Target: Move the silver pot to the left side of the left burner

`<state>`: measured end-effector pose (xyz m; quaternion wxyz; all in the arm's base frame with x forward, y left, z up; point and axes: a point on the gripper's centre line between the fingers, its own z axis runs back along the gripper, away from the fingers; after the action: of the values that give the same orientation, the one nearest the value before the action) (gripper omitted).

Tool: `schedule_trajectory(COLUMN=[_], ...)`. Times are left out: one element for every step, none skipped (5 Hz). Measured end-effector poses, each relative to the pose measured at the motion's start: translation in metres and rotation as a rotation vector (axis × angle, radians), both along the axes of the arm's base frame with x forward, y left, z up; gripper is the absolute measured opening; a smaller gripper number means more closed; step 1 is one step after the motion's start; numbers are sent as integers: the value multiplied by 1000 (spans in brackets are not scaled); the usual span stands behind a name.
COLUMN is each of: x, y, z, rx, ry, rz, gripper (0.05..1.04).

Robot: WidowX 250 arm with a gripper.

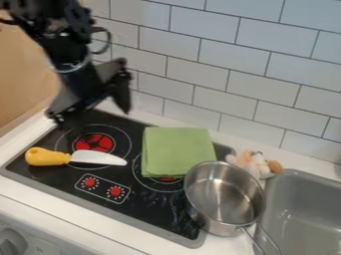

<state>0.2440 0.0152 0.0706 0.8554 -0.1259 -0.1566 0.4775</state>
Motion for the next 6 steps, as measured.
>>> schedule_trajectory(x=[8, 11, 16, 15, 11, 8], y=[-31, -50, -74, -90, -103, -105], z=[-4, -11, -18, -26, -36, -38], rx=[-11, -11, -1, 25, 46, 70], ry=[8, 37, 72, 114, 171, 192], rz=[-205, -291, -405, -510, -561, -567], gripper=[999, 999, 999, 999, 999, 999])
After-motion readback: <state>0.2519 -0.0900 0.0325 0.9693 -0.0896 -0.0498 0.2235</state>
